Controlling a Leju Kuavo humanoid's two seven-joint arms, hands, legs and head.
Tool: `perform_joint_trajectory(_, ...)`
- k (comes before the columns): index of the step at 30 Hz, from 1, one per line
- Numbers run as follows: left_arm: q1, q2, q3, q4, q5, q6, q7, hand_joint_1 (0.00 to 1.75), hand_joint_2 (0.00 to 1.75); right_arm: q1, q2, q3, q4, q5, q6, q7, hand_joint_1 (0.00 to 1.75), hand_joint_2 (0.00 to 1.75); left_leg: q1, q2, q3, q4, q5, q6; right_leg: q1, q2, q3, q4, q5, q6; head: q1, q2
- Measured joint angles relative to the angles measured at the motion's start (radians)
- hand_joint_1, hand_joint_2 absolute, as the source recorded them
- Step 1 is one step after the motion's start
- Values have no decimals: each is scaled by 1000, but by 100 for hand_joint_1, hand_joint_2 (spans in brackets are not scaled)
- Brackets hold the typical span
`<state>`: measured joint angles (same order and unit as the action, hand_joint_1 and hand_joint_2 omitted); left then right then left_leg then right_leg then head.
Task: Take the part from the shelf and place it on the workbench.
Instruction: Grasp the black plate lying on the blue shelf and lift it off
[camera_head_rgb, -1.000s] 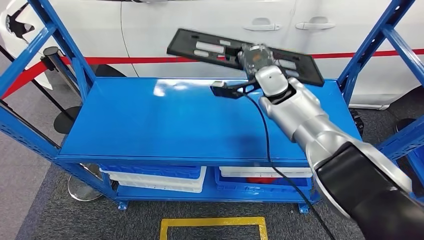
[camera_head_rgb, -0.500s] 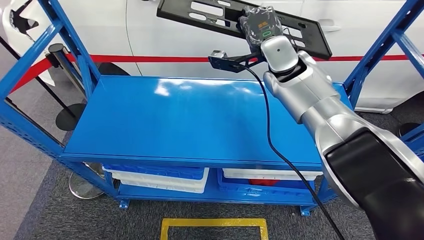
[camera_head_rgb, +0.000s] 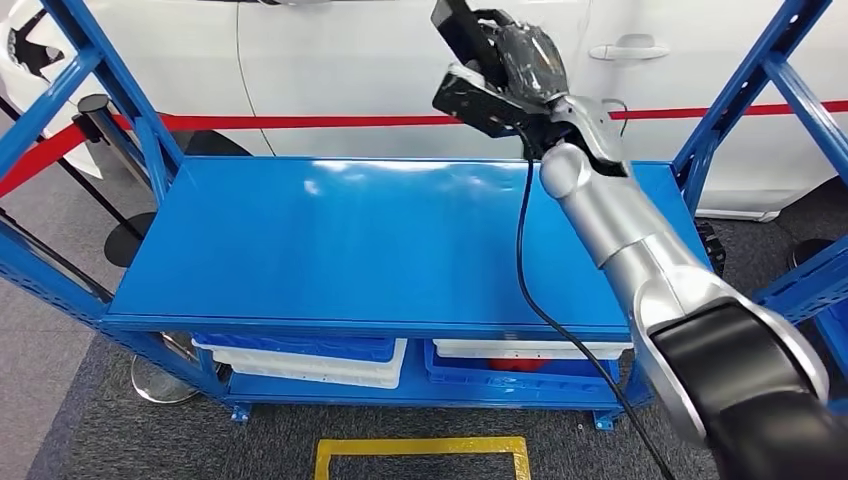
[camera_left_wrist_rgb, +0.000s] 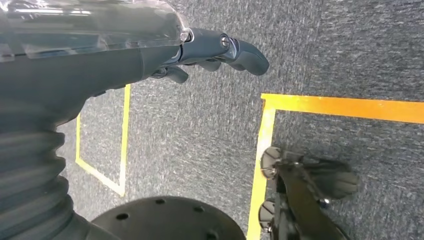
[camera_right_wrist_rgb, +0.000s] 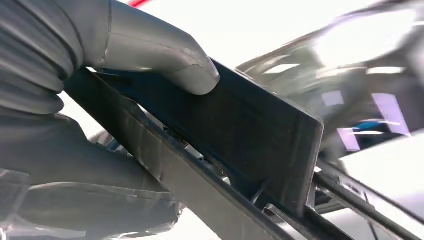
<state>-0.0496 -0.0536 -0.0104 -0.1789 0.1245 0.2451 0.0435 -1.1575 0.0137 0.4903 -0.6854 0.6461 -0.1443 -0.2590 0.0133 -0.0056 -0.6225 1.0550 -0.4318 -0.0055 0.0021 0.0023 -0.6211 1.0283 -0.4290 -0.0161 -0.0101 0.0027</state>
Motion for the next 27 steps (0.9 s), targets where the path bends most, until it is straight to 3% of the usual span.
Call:
perform_joint_trajectory(3, -3, -5, 2, 0, -2, 14, 24, 0, 175, 124, 19, -128, -110, -351, 238, -164, 175, 175, -2, -2, 13, -29, 0, 8, 2, -2, -2, -2, 1, 12, 1, 0)
perform_joint_trajectory(5, -4, -10, 2, 0, -6, 23, 40, 0, 175, 198, 34, -195, -173, -545, 401, -224, 175, 175, 4, -2, 18, -40, 6, 17, 1, -2, -11, 18, -17, 22, 1, 0)
perform_joint_trajectory(7, -6, -15, 2, 0, -9, 29, 49, 0, 175, 246, 42, -240, -216, -676, 512, -244, 175, 175, 6, -1, 21, -46, 10, 24, -3, -1, -40, 85, -60, 30, 2, 0)
perform_joint_trajectory(9, -8, -19, 2, 0, -13, 32, 56, 0, 175, 286, 48, -273, -242, -796, 623, -244, 175, 175, 6, -3, 21, -45, 9, 27, -7, -1, -91, 193, -108, 36, 2, 0)
perform_joint_trajectory(11, -8, -24, 2, 0, -18, 34, 65, 0, 175, 338, 56, -305, -267, -927, 747, -229, 175, 175, 6, -4, 21, -44, 8, 27, -12, -1, -132, 270, -125, 41, 3, 0)
perform_joint_trajectory(12, -8, -26, 2, 0, -20, 35, 69, 0, 175, 363, 62, -319, -280, -979, 796, -220, 175, 175, 7, -5, 21, -42, 7, 26, -14, -2, -131, 264, -110, 43, 3, 0)
perform_joint_trajectory(13, -8, -29, 2, 0, -20, 36, 72, 0, 175, 383, 68, -328, -292, -1013, 827, -214, 175, 175, 7, -5, 21, -40, 5, 23, -17, -2, -111, 219, -79, 43, 3, 0)
perform_joint_trajectory(15, -10, -31, 2, 0, -21, 39, 74, 0, 175, 405, 76, -338, -311, -1035, 847, -208, 175, 175, 4, -3, 20, -34, -1, 15, -20, -2, -47, 85, -20, 42, 3, 0)
perform_joint_trajectory(17, -13, -31, 2, 0, -21, 40, 75, 0, 175, 417, 83, -344, -324, -1039, 852, -205, 175, 175, 0, -1, 18, -30, -4, 6, -18, -1, -13, 14, -1, 36, 2, 0)
perform_joint_trajectory(21, -15, -31, 2, 0, -22, 42, 75, 0, 175, 434, 92, -354, -340, -1046, 855, -202, 175, 175, 1, -1, 13, -16, -19, -15, -16, -1, -12, 7, 1, 9, 1, 0)
perform_joint_trajectory(23, -15, -31, 2, 0, -22, 43, 77, 0, 175, 437, 99, -355, -348, -1080, 875, -186, 175, 175, 3, 0, -22, 70, -74, -21, -16, -2, -11, 4, 4, -4, 0, 0)
perform_joint_trajectory(25, -15, -31, 2, 0, -23, 43, 80, 0, 175, 451, 108, -356, -351, -1150, 926, -153, 175, 175, 2, 0, -75, 201, -138, -23, -11, -2, -11, 4, 5, -10, 0, 0)
perform_joint_trajectory(26, -15, -31, 2, 0, -23, 42, 82, 0, 175, 464, 114, -356, -352, -1185, 955, -136, 175, 175, 2, 0, -90, 241, -151, -22, -8, -2, -12, 5, 6, -11, 0, 0)
perform_joint_trajectory(27, -15, -31, 2, 0, -24, 41, 83, 0, 175, 481, 121, -356, -355, -1214, 983, -123, 175, 175, 1, 0, -87, 244, -145, -20, -5, -1, -12, 5, 7, -12, 0, 0)
